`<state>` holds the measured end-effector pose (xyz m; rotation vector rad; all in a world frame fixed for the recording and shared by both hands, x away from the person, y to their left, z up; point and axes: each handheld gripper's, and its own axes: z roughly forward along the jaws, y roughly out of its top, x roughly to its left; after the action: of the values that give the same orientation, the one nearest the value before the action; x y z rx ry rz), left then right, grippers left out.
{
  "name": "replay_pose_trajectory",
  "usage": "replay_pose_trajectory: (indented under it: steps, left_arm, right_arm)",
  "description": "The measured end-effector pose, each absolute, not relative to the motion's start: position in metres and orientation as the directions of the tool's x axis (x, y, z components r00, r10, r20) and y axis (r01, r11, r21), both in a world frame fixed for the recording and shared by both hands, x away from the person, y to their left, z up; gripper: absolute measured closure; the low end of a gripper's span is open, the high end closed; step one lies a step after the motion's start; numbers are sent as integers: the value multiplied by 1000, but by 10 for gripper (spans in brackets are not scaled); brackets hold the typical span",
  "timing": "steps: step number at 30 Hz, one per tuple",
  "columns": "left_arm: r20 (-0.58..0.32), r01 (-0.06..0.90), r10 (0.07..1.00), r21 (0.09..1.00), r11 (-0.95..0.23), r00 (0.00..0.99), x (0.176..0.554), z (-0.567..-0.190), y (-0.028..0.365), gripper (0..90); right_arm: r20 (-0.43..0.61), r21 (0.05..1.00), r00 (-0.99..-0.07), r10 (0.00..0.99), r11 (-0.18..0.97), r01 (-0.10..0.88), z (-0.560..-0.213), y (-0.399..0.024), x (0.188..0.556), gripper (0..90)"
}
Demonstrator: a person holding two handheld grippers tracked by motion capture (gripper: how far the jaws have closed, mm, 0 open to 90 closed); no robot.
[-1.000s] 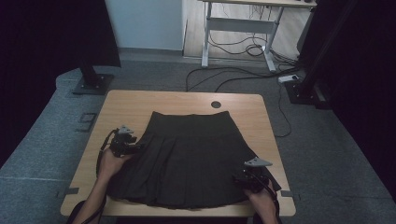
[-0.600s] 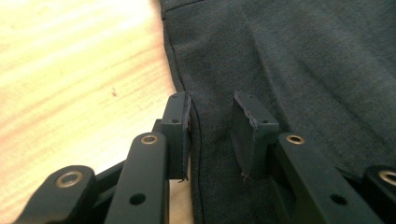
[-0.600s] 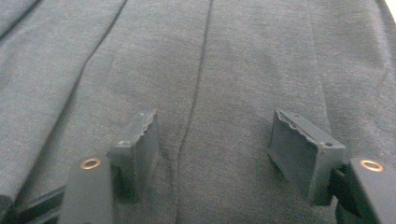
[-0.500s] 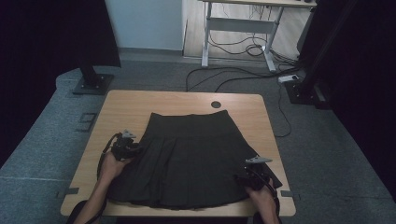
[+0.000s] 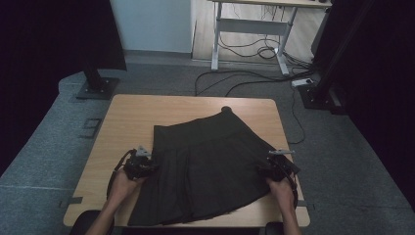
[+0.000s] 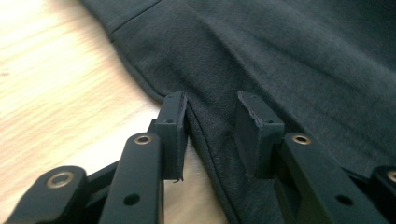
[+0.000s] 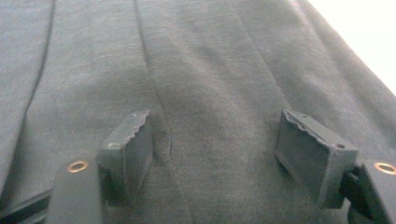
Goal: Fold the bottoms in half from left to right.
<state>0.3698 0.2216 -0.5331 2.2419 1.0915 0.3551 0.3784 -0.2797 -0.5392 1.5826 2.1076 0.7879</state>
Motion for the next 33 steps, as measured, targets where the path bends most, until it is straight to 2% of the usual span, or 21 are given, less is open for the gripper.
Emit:
replay_pose_trajectory:
  steps: [5,10,14,19,27,31,33]
  left_arm:
    - [-21,590,754,637,-496,657,357,-534,201,611]
    - [-36,581,740,645,-496,672,357,-535,199,576]
    - [-63,579,723,649,-494,688,359,-536,201,454]
    - [-35,569,740,663,-486,672,364,-529,203,276]
    - [-82,596,793,707,-380,604,384,-508,221,153]
    - [-116,614,813,718,-329,571,404,-501,225,141]
    - [-104,618,818,710,-337,565,416,-500,223,129]
  right_arm:
    - [27,652,-240,970,165,740,-540,-292,399,282]
    - [28,666,-221,975,147,732,-541,-293,400,291]
    - [29,671,-214,976,139,729,-542,-293,398,290]
    - [32,683,-206,978,129,719,-543,-292,396,285]
    - [37,696,-210,977,126,707,-545,-293,394,272]
    - [38,701,-207,978,121,702,-546,-292,394,252]
    - [41,703,-204,978,117,702,-547,-291,393,237]
